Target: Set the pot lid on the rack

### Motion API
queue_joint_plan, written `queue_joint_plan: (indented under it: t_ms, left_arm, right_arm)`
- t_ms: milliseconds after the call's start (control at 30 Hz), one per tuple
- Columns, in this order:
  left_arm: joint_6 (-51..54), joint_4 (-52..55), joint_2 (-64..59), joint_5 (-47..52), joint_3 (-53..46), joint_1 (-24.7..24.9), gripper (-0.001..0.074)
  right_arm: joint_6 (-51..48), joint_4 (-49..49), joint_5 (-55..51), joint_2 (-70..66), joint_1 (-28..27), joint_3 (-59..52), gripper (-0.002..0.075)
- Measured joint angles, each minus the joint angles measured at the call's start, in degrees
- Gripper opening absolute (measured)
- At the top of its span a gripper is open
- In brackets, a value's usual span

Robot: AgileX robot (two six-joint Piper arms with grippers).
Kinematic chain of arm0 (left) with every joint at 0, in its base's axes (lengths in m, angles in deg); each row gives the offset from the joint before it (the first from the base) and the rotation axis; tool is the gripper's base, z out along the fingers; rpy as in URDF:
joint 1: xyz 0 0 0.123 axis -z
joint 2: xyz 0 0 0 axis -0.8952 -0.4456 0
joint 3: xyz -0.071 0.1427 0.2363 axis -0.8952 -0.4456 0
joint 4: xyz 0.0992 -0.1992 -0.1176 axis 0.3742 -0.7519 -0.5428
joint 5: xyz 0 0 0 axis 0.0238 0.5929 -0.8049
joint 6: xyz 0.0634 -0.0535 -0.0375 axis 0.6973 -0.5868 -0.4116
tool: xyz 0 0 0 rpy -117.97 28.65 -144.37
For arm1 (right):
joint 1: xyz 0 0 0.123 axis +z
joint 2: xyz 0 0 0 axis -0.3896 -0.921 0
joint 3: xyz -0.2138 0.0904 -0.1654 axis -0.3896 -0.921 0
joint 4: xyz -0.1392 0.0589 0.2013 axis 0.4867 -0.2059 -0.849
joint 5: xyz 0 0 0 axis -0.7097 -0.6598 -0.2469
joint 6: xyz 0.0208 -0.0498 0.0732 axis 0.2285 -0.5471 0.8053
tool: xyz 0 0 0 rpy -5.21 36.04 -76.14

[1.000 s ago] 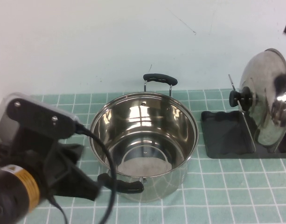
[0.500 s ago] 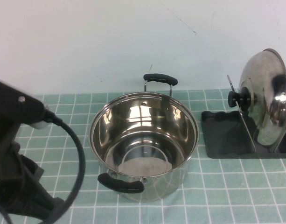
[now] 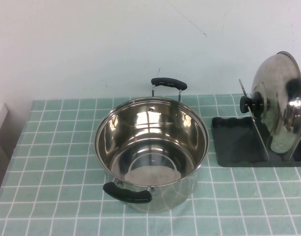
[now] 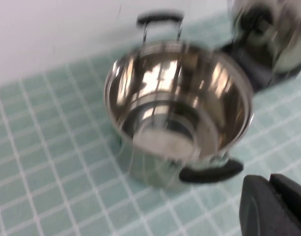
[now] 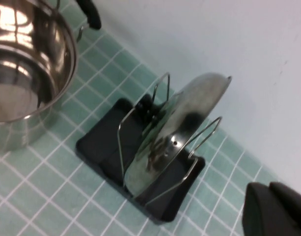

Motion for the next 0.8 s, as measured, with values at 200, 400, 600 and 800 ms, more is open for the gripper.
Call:
queue_joint_plan:
  t_ms: [200,400,600,800]
  left_arm:
    - [0.7,1.5,12.6,-13.6,-11.9,0.0,-0.0001]
    - [7.9,2.5,21.4,-30.0,-26.7,0.0,-0.0001]
    - [9.4,8.1,23.3,-44.6,-37.3,0.0,-0.0001]
    - [9.5,10.1,23.3,-49.7,-40.5,0.0,-0.0002]
  right_arm:
    - [-0.6,-2.7,13.5,14.8,0.0,-17.9,0.0005]
    - [-1.4,-4.7,20.5,31.8,0.0,-37.8,0.0004]
    - [-1.4,-5.3,21.9,45.1,0.0,-52.5,0.0004]
    - [-1.4,-5.9,22.3,51.3,0.0,-56.9,0.0002]
